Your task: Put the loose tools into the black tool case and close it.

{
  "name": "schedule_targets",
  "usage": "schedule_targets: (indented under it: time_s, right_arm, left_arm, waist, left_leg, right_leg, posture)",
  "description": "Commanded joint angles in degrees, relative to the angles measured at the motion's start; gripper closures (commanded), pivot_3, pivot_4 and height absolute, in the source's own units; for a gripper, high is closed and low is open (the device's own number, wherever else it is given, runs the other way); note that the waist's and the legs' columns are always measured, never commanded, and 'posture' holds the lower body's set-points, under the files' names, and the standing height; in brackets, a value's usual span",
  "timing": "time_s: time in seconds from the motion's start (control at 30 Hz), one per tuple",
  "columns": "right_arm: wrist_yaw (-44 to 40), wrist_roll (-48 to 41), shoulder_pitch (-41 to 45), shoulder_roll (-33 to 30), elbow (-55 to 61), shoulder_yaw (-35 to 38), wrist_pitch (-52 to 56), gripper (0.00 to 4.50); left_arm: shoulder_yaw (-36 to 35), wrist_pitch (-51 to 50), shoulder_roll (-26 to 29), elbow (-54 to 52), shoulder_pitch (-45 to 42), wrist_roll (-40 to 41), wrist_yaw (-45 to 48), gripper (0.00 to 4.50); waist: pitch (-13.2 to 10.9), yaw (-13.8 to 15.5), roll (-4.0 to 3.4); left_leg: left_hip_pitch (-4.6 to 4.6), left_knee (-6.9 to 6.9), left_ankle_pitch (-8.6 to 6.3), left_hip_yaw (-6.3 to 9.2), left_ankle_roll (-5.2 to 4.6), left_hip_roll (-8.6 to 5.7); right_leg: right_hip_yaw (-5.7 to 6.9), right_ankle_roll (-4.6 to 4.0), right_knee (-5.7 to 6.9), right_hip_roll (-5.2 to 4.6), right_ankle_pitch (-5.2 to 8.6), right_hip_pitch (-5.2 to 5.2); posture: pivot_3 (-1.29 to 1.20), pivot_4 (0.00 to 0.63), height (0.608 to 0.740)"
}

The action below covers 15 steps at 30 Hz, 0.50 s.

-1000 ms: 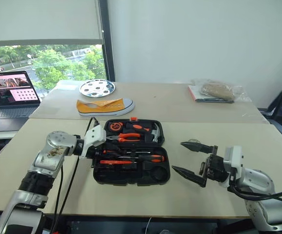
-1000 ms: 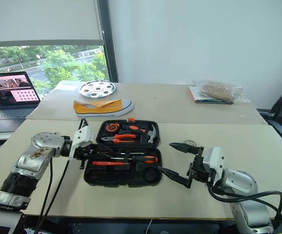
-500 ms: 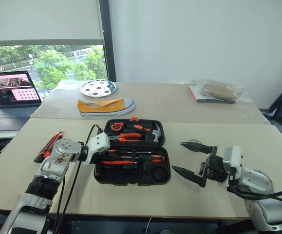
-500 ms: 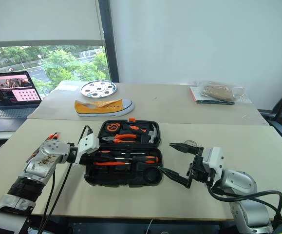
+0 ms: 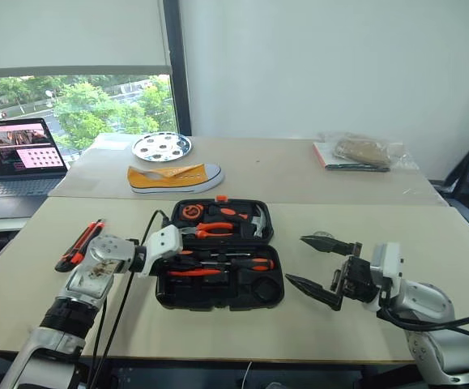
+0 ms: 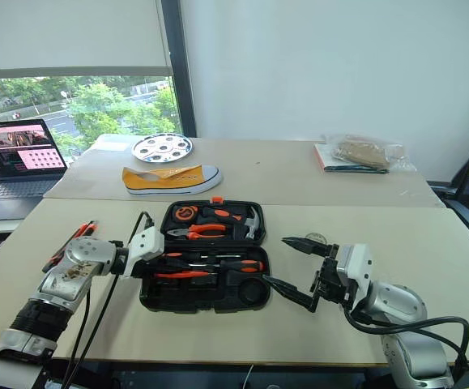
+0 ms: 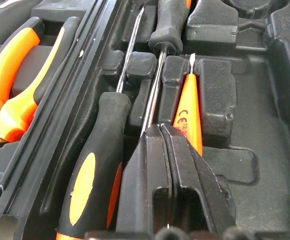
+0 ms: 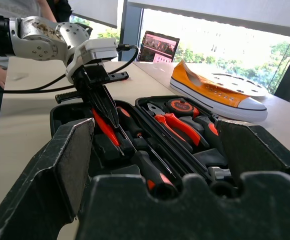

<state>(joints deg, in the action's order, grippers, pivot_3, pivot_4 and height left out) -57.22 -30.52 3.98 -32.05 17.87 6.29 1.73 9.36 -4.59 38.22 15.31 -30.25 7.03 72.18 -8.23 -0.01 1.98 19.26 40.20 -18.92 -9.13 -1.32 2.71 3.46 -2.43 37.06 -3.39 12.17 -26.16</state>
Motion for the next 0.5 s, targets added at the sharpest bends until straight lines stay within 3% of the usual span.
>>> schedule_targets:
  time_s: [0.03,0.5]
  right_arm:
    - [0.43,-0.15,0.43,0.42,0.73,0.22,-0.80,0.00]
    - [0.40,0.40,1.46,1.35,-0.52,-0.83,-1.52,0.00]
  left_arm:
    - [0.76,2.38,-0.71,-0.51,2.00,-0.44,-0.52,4.42]
    - [-2.09,6.28,-2.40,2.50,1.61,2.84,-0.87,4.42]
  waist:
    - [0.00,0.02,0.00]
    - [0.00,0.31,0.00]
  left_leg:
    - [0.00,0.00,0.00,0.00,0.00,0.00]
    - [0.01,0.02,-0.01,0.00,-0.02,0.00]
  right_leg:
    - [0.00,0.00,0.00,0.00,0.00,0.00]
    - [0.03,0.00,0.00,-0.02,0.00,0.01]
  posture:
    - [0.00,0.150,0.740]
    - [0.00,0.150,0.740]
